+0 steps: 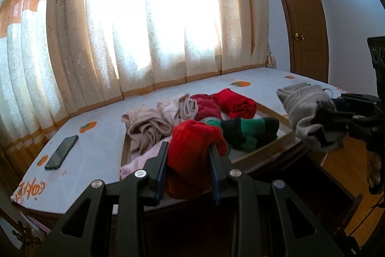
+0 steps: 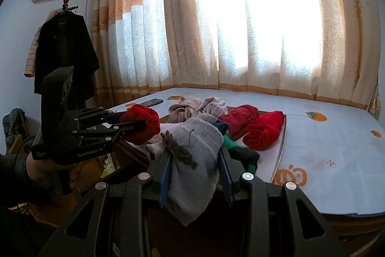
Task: Take underwear out of drawer
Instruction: 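Carry both socks over the tray onto the rolled garments, then lower both socks into the tray and open both tools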
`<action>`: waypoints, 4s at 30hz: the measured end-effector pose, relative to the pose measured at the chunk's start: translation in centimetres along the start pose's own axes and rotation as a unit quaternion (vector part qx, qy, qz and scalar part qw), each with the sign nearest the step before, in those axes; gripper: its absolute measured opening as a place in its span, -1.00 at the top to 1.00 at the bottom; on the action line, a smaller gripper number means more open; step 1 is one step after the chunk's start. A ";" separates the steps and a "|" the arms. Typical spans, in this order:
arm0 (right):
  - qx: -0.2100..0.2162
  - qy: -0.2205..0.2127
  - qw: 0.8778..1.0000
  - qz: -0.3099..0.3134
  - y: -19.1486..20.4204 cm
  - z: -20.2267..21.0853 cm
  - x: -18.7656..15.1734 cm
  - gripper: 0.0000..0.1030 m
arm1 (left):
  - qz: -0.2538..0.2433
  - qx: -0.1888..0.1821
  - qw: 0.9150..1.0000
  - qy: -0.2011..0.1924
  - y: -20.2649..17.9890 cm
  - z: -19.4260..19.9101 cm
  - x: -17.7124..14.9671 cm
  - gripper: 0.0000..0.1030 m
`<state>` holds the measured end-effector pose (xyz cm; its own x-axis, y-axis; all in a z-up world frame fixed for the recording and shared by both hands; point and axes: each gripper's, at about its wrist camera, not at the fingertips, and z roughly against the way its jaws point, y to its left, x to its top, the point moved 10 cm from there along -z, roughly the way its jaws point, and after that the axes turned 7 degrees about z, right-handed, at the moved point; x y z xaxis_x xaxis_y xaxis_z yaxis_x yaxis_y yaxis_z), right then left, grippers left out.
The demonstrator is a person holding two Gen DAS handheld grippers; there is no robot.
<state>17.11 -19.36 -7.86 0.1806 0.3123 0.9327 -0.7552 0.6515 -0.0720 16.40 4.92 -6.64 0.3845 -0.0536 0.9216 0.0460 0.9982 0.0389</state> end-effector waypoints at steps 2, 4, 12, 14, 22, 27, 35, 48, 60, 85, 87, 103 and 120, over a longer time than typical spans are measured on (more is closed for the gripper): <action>-0.003 0.003 1.000 -0.002 -0.4 -0.3 0.2 0.25 | -0.003 -0.002 1.000 -0.001 -0.3 -0.4 0.6 0.45; -0.006 0.005 1.000 -0.005 -0.9 -0.7 0.5 0.25 | -0.009 -0.007 1.000 -0.001 -0.8 -0.9 1.3 0.44; -0.020 0.017 0.999 -0.029 -3.5 -1.7 1.5 0.25 | -0.018 -0.018 1.000 0.007 -2.0 -3.2 3.6 0.45; -0.021 0.018 0.999 -0.038 -4.3 -1.9 1.8 0.25 | -0.021 -0.017 1.000 0.007 -2.2 -3.6 4.0 0.44; -0.032 0.024 0.997 -0.058 -7.2 -3.3 2.7 0.25 | -0.015 -0.019 0.999 0.024 -1.9 -5.9 5.4 0.45; -0.041 0.031 0.997 -0.060 -8.3 -4.1 2.8 0.25 | -0.015 -0.018 0.999 0.026 -1.9 -6.9 6.4 0.45; -0.052 0.052 0.994 -0.079 -10.4 -6.1 2.2 0.25 | -0.014 -0.032 0.999 0.035 -3.0 -8.4 7.3 0.45; -0.062 0.071 0.992 -0.088 -11.4 -7.7 2.2 0.24 | -0.009 -0.034 0.997 0.063 -3.1 -10.7 7.2 0.45; -0.066 0.100 0.988 -0.098 -11.5 -8.9 1.2 0.24 | 0.003 -0.051 0.994 0.100 -3.5 -12.6 6.2 0.45; -0.059 0.159 0.982 -0.087 -10.4 -11.1 -1.8 0.22 | -0.022 -0.061 0.985 0.157 -4.8 -14.1 2.3 0.33; -0.060 0.167 0.980 -0.089 -10.5 -11.2 -2.1 0.22 | -0.021 -0.059 0.986 0.156 -4.9 -14.1 2.2 0.22; -0.058 0.173 0.979 -0.092 -10.3 -11.5 -2.2 -0.15 | -0.020 -0.060 0.987 0.147 -4.9 -13.6 2.4 0.02; -0.058 0.163 0.981 -0.088 -9.2 -10.3 -1.9 -0.46 | -0.003 -0.070 0.990 0.122 -4.8 -10.9 3.2 -0.33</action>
<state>30.21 -18.83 -12.58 0.5076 0.3804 0.7731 -0.6209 0.7836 0.0222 27.51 -0.33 -8.07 0.5945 -0.0809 0.8000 0.1701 0.9851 -0.0268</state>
